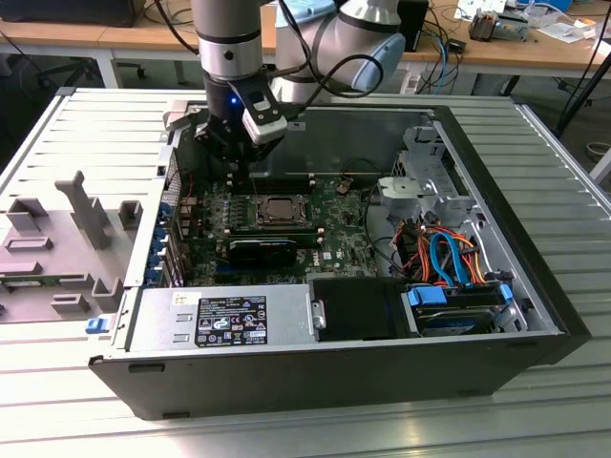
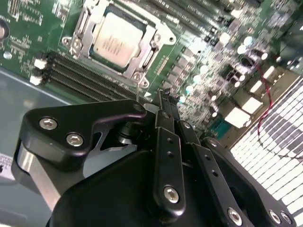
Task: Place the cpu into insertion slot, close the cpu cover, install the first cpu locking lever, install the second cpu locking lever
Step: 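Install the first cpu locking lever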
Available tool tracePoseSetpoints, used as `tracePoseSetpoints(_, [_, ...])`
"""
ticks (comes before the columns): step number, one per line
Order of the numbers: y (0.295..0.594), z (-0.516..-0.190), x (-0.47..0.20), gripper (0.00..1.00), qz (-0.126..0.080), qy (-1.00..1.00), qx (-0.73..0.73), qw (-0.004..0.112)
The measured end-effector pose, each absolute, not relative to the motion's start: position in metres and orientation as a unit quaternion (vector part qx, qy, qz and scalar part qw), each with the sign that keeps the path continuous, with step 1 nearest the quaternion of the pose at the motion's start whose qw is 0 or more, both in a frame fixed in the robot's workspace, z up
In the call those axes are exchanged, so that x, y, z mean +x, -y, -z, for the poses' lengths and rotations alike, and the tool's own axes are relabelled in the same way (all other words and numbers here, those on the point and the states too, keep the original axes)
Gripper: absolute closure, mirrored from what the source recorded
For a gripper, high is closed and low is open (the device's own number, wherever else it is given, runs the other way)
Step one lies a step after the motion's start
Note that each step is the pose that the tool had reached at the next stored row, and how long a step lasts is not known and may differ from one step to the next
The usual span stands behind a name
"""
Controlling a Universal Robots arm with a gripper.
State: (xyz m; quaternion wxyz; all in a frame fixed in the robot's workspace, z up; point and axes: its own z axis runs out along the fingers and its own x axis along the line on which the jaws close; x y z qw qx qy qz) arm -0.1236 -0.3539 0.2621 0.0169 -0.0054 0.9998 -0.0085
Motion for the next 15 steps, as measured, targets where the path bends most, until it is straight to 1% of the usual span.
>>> tracePoseSetpoints(6, [0.337,-0.262,-0.128,0.89,0.008,-1.0,-0.007,0.017])
tracePoseSetpoints(7, [0.336,-0.262,-0.128,0.89,-0.005,-1.0,-0.008,0.017])
tracePoseSetpoints(10, [0.336,-0.262,-0.128,0.89,-0.037,-0.999,-0.008,0.018])
tracePoseSetpoints(13, [0.336,-0.262,-0.128,0.89,-0.037,-0.999,-0.008,0.018])
tracePoseSetpoints(15, [0.336,-0.262,-0.128,0.89,-0.03,-0.999,-0.008,0.018])
